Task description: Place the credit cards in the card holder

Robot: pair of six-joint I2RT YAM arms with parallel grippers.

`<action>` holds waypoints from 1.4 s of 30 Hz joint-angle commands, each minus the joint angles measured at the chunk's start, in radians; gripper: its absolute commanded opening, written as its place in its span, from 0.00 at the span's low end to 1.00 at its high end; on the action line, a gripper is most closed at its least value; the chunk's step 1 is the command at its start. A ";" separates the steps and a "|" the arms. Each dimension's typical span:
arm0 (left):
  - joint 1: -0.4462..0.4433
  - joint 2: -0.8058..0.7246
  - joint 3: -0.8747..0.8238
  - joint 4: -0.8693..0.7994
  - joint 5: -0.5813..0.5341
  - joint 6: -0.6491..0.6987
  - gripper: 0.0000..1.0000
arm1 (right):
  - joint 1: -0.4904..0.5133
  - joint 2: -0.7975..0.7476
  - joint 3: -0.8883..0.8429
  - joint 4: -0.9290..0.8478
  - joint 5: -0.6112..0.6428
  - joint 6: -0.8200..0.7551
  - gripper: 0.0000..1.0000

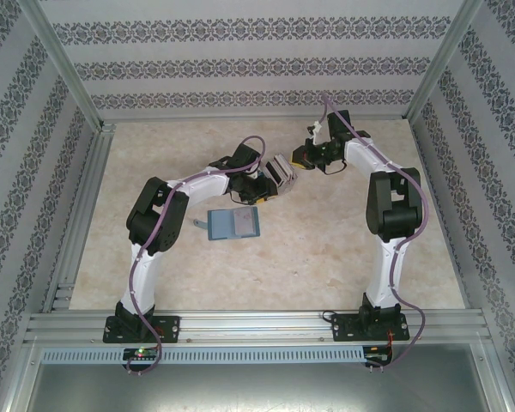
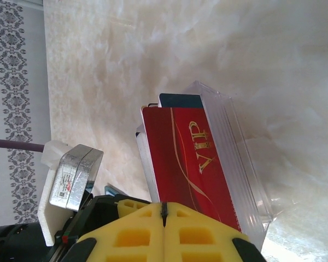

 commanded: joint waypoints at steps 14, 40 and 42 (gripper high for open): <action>-0.007 -0.026 0.031 -0.030 -0.026 0.011 0.43 | -0.011 -0.089 -0.018 -0.003 0.000 -0.011 0.00; -0.003 -0.047 0.039 -0.063 -0.045 0.027 0.43 | 0.017 0.063 0.133 -0.141 0.181 -0.130 0.28; -0.002 -0.046 0.040 -0.065 -0.044 0.029 0.43 | 0.021 0.072 0.146 -0.147 0.177 -0.131 0.28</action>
